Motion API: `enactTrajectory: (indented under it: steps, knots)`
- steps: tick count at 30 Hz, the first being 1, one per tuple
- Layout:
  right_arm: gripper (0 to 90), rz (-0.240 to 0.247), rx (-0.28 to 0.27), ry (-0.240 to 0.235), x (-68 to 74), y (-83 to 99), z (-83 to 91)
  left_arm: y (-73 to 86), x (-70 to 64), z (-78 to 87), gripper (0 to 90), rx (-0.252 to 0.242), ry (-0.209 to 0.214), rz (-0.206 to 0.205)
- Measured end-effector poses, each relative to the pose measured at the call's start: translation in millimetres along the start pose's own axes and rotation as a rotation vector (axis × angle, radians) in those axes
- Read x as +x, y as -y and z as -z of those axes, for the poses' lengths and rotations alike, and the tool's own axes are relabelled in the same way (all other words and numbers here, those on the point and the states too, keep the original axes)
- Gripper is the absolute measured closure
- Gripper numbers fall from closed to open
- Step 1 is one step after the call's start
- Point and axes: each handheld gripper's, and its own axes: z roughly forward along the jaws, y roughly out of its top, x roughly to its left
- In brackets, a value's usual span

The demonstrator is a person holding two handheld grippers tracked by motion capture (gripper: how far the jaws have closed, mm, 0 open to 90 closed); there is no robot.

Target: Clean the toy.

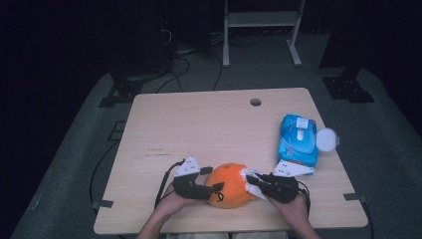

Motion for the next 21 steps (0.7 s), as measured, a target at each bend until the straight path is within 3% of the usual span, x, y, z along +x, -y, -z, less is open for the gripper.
enactTrajectory:
  steps: [1,10,13,16,19,20,21]
  knots:
    - [81.9,-0.027,0.000,0.001,-2.7,2.2,0.2,0.0,-0.6,-0.2,29.3,-0.001,-0.001,-0.001]
    - [81.9,-0.095,0.020,0.033,-13.8,8.5,-0.9,0.0,-1.7,0.3,29.0,0.003,0.000,-0.005]
    - [81.8,-0.136,-0.016,0.001,-15.4,9.3,-0.6,-1.5,-6.5,-0.7,28.8,0.011,0.009,-0.028]
    - [81.7,-0.089,-0.087,-0.034,-3.4,-2.8,5.2,-2.3,-11.6,-1.8,28.8,0.011,0.014,-0.051]
    - [81.6,-0.060,-0.119,-0.058,2.7,-10.0,8.8,-4.1,-17.5,-4.4,28.9,0.009,0.035,-0.076]
    - [81.4,-0.019,-0.132,-0.065,10.2,-16.4,10.2,-4.9,-20.7,-5.8,29.0,0.009,0.040,-0.094]
    - [81.4,-0.019,-0.132,-0.065,10.2,-16.4,10.2,-5.8,-24.5,-7.0,29.0,0.011,0.049,-0.113]
